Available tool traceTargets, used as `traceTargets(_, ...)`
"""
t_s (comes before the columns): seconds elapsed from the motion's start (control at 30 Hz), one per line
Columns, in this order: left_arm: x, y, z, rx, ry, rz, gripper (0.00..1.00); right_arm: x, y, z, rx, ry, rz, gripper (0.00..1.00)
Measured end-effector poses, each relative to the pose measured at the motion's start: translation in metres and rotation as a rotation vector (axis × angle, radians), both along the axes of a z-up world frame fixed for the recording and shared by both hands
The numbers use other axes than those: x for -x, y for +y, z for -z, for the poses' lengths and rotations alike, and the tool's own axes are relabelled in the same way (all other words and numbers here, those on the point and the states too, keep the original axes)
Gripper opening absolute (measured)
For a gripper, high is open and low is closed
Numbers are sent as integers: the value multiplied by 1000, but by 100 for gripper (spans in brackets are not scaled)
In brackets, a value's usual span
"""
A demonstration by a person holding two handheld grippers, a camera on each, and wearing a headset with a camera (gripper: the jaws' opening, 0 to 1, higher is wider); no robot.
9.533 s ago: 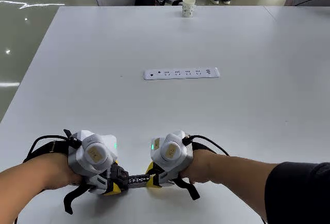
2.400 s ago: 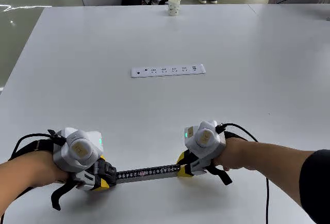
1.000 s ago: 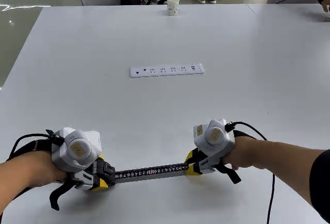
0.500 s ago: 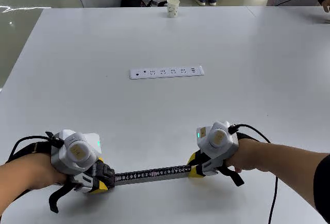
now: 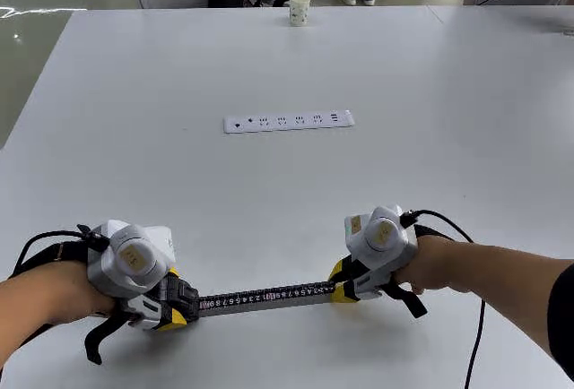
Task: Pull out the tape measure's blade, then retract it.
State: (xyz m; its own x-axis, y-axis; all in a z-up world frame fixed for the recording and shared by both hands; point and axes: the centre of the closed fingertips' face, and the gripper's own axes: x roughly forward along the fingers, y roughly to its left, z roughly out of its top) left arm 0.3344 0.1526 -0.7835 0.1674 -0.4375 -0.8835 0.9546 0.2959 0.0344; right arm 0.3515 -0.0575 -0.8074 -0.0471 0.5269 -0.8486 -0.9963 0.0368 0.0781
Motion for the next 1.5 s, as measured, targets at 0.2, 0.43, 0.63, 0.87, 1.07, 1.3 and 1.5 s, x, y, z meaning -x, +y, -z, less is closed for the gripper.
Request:
traceTargets(0.2,0,0,0,-4,-2,2,37,0,-2,0,2,-2,2,9)
traceTargets(0.43,0,1,0,-7,-1,3,37,0,-6,0,9,-1,-1,9)
traceTargets(0.63,0,1,0,-5,2,2,37,0,-9,-1,10,0,6,9)
traceTargets(0.87,1,0,-1,-6,1,2,37,-1,-10,-1,10,-1,6,9)
traceTargets(1.07,0,0,-1,-7,1,2,37,-1,-11,-1,12,2,7,9)
traceTargets(1.3,0,0,-1,-8,0,2,37,-1,-15,-1,14,3,12,9)
traceTargets(1.5,0,0,-1,-9,-1,2,37,-1,-17,-1,16,3,13,9)
